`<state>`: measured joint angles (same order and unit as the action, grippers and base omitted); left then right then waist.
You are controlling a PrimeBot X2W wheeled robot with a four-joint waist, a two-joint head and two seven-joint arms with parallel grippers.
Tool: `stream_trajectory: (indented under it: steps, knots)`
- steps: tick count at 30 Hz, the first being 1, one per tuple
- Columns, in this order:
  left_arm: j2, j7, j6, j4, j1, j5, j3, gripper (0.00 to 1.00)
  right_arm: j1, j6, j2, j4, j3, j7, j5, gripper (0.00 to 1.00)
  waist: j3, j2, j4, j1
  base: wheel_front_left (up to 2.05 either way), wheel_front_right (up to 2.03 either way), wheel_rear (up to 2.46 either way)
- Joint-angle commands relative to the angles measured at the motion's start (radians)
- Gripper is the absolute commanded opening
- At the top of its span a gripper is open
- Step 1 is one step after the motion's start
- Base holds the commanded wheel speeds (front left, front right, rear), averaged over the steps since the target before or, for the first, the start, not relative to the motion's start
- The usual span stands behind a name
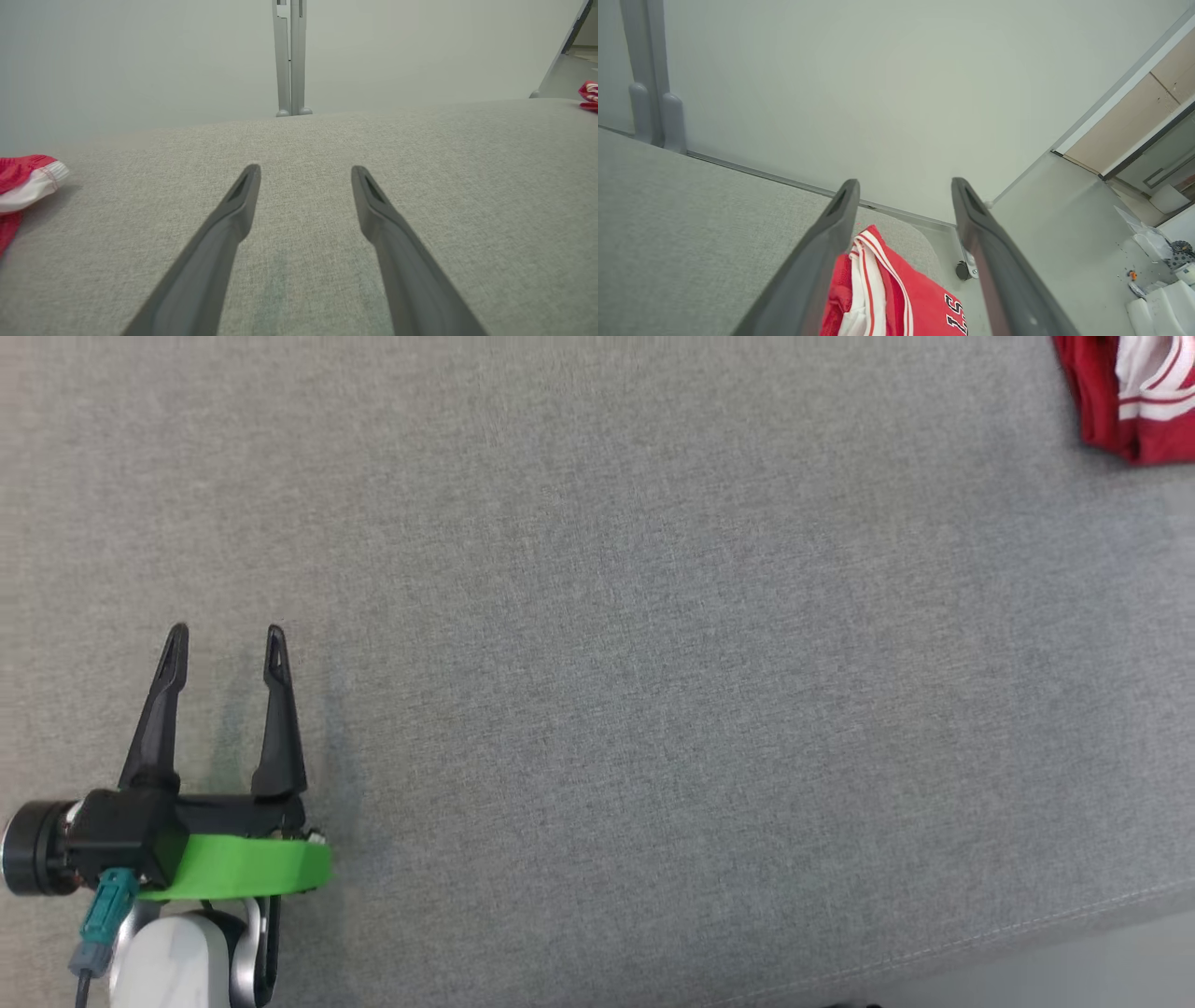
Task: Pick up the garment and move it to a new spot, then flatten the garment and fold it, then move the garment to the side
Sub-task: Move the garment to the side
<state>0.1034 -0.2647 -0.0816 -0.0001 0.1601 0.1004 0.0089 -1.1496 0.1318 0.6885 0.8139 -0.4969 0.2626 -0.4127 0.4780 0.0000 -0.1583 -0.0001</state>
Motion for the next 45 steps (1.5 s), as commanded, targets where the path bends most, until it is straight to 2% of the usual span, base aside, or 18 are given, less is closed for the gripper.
stream_trajectory:
  steps: [1, 13, 26, 35, 45]
  knots:
    - [-0.005, 0.001, 0.006, 0.002, -0.025, 0.008, 0.016, 1.00, 0.060, -0.002, -0.018, -0.042, 0.017, 0.002, 0.017, 1.00, -0.119, 0.0000, 0.034, 0.0001, 0.00, 0.00, 0.00]
    - [-0.030, 0.001, -0.010, 0.061, -0.129, 0.030, 0.068, 1.00, 0.540, -0.002, -0.211, -0.378, 0.156, 0.003, 0.062, 1.00, -0.298, 0.0000, 0.124, 0.0001, 0.00, 0.00, 0.00]
    - [-0.043, 0.001, -0.023, 0.125, -0.174, 0.022, 0.078, 1.00, 0.956, -0.002, -0.390, -0.589, 0.332, 0.003, 0.090, 1.00, -0.403, 0.0000, 0.178, 0.0001, 0.00, 0.00, 0.00]
    - [-0.048, 0.001, -0.029, 0.147, -0.189, 0.021, 0.082, 1.00, 1.125, -0.002, -0.498, -0.664, 0.409, 0.003, 0.147, 1.00, -0.446, 0.0000, 0.184, 0.0001, 0.00, 0.00, 0.00]
    - [-0.050, 0.001, -0.035, 0.159, -0.208, 0.013, 0.079, 1.00, 1.230, -0.002, -0.596, -0.709, 0.486, 0.003, 0.199, 1.00, -0.484, 0.0000, 0.169, 0.0001, 0.00, 0.00, 0.00]
